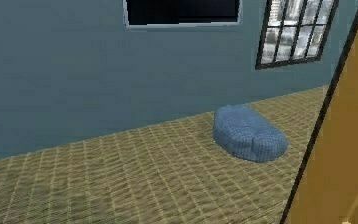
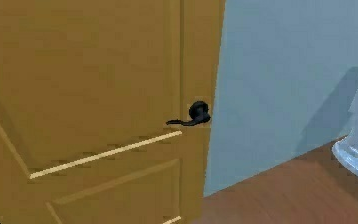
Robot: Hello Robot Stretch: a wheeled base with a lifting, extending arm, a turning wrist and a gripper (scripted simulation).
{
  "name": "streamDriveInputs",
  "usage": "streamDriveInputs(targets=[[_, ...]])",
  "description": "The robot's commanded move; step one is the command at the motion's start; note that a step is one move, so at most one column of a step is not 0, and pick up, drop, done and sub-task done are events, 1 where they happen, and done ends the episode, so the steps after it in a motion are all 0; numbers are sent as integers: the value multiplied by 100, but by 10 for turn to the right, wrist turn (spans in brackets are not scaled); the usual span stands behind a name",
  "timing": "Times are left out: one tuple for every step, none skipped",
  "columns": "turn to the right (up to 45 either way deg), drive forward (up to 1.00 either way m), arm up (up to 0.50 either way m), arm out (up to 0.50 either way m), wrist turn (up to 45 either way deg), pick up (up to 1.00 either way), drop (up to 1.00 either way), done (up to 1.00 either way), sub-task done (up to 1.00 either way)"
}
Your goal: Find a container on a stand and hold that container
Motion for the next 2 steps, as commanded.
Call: streamDriveInputs(targets=[[0,55,0,0,0,0,0,0,0],[210,0,0,0,0,0,0,0,0]])
